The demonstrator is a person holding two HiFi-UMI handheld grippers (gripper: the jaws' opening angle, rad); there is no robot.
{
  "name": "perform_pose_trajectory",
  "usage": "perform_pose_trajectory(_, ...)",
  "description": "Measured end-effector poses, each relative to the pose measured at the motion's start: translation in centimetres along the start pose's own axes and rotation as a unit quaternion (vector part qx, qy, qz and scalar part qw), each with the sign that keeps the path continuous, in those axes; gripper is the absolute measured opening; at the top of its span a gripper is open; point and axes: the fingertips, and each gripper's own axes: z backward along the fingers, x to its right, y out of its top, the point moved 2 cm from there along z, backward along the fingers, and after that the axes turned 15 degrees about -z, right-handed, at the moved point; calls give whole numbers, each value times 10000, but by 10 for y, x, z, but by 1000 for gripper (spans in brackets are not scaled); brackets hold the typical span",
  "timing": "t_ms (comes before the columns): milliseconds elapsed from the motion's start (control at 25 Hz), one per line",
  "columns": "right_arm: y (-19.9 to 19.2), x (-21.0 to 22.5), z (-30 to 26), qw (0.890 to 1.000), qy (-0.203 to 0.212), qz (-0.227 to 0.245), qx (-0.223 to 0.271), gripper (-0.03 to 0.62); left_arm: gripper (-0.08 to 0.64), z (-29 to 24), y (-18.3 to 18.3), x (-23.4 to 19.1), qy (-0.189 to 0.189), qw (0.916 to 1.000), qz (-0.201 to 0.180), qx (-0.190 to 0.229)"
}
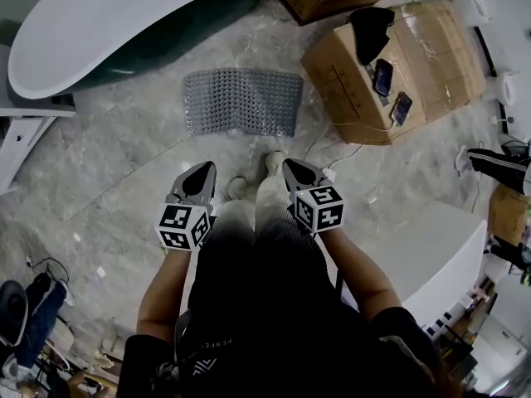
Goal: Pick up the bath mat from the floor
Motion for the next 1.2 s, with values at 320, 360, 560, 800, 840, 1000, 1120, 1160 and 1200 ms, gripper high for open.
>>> perform_pose_trajectory(320, 22, 29, -34, 9998, 63, 62, -160, 2, 6, -31, 8, -18, 364, 9991, 222, -7)
perform_pose_trajectory(360, 25, 34, -37, 9998, 58, 59, -182, 2, 6, -37, 10, -16, 382, 9990, 215, -18)
perform_pose_trajectory(560, 33, 55, -56, 9986, 208, 227, -441, 2, 6, -68, 10, -9, 464, 9986, 237, -125)
perform_pose_trajectory(800, 30, 70, -93, 9930, 629, 456, -884, 2, 6, -104, 2, -13, 814, 9960, 190, -321)
perform_pose_trajectory(840, 30, 72, -99, 9923, 697, 451, -915, 2, 6, -108, 1, -16, 892, 9953, 167, -324)
perform_pose_trajectory(1000, 27, 82, -124, 9910, 792, 293, -1037, 12, 6, -121, -9, -25, 1041, 9938, 124, -376)
perform_pose_trajectory(1120, 23, 85, -141, 9916, 754, 18, -1048, 12, 6, -129, -26, -30, 1022, 9929, 90, -595)
perform_pose_trajectory(1160, 20, 86, -146, 9918, 730, -80, -1049, 11, 6, -131, -33, -32, 989, 9929, 97, -652)
perform_pose_trajectory(1200, 17, 86, -152, 9918, 705, -170, -1048, 12, 6, -134, -39, -34, 940, 9930, 105, -703)
